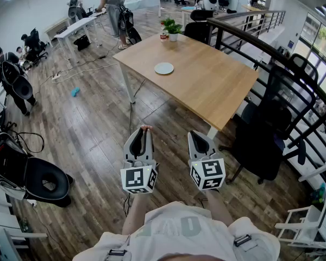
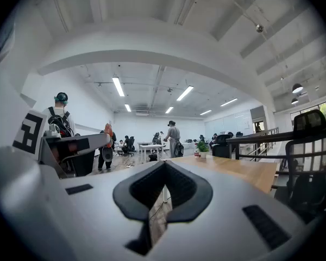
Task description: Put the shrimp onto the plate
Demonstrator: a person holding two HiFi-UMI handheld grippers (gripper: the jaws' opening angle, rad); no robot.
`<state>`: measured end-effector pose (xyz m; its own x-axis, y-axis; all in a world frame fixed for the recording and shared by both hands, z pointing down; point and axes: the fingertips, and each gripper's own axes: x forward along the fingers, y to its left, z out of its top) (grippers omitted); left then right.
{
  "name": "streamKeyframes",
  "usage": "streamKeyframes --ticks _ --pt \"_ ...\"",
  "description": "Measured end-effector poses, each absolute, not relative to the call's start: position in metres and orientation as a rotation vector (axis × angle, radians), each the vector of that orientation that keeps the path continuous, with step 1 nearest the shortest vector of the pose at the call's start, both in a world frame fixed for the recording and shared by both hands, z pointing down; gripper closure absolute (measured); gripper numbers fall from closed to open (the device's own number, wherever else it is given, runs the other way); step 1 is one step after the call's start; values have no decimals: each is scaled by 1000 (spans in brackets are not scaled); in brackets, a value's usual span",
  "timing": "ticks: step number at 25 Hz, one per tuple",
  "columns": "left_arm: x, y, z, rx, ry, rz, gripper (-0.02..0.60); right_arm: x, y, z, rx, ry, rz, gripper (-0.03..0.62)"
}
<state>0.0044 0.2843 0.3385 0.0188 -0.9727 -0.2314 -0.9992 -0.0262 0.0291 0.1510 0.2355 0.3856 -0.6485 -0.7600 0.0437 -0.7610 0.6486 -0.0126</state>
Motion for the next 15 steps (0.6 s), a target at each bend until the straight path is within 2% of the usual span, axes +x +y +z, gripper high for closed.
streamKeyframes --ticks 15 --pt "7 270 338 -2138 2101 252 517 152 228 389 1256 -2817 -9 574"
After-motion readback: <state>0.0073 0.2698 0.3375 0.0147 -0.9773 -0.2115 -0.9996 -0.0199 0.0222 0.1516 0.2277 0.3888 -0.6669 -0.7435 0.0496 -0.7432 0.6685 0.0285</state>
